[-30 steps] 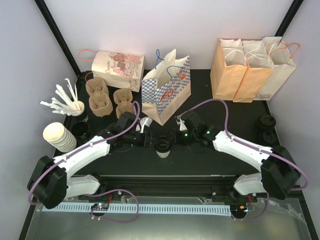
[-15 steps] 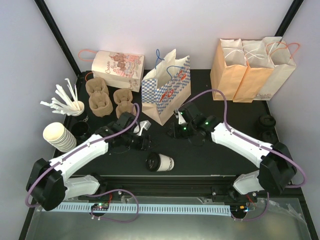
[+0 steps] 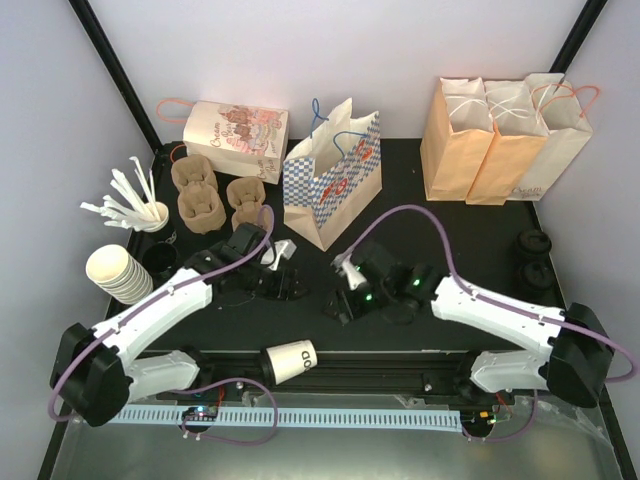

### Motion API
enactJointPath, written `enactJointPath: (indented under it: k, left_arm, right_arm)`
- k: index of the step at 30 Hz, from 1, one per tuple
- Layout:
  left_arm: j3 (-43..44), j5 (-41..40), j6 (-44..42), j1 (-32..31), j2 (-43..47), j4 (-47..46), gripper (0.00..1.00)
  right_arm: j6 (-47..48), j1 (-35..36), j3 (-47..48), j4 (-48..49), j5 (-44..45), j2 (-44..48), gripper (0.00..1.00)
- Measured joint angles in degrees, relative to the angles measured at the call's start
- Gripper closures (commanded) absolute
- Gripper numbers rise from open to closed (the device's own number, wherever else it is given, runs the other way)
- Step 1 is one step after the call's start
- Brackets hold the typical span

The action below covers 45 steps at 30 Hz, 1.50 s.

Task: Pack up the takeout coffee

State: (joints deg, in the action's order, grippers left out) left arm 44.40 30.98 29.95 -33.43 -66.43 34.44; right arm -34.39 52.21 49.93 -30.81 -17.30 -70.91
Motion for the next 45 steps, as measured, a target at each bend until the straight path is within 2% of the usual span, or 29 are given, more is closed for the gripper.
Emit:
enactJointPath:
  k: [2, 3, 4, 5, 11, 15, 20, 26, 34, 38, 45]
  left_arm:
    - [0.00, -1.90, -0.68, 0.90, 1.55, 1.90, 0.27]
    - [0.00, -2.84, -0.92, 1.42, 2.47, 2.67, 0.25]
    - [0.00, -3.87, -1.03, 2.21, 3.65, 3.45, 0.23]
    - [0.04, -4.74, -1.11, 2.95, 4.81, 4.13, 0.22]
    - [2.60, -10.25, -2.34, 8.37, 10.99, 9.86, 0.19]
    - [6.16, -12.92, -3.41, 10.54, 13.86, 13.07, 0.18]
    - [6.82, -14.51, -3.87, 11.23, 17.84, 14.88, 0.17]
    - [6.84, -15.63, -4.37, 11.82, 18.80, 16.81, 0.17]
    - [7.13, -16.76, -5.35, 13.88, 18.80, 18.49, 0.15]
    - [7.91, -17.68, -6.25, 15.72, 18.82, 19.28, 0.15]
    - [8.07, -17.73, -7.58, 17.88, 18.84, 19.87, 0.15]
  right_arm:
    - [3.82, 5.25, 0.00, 0.85, 0.72, -0.94, 0.28]
    - [5.60, 7.52, 0.02, 1.33, 1.46, -1.33, 0.23]
    - [7.61, 9.81, 0.02, 2.08, 2.67, -1.68, 0.06]
    - [9.60, 11.93, -0.04, 2.99, 3.58, -1.90, 0.01]
    - [24.00, 14.16, -7.04, 16.26, 4.61, 1.77, 0.00]
    - [35.91, 14.16, -8.74, 21.64, 1.44, 3.08, 0.00]
    - [47.36, 14.78, -4.09, 22.43, -1.18, -1.44, 0.00]
    - [60.35, 20.65, 1.07, 18.75, -1.49, -8.59, 0.00]
    - [64.92, 26.36, 3.96, 15.80, 1.86, -16.17, 0.00]
    - [63.71, 27.63, 5.81, 15.74, 4.85, -20.92, 0.00]
    - [61.02, 28.04, 4.90, 17.09, 10.25, -22.99, 0.00]
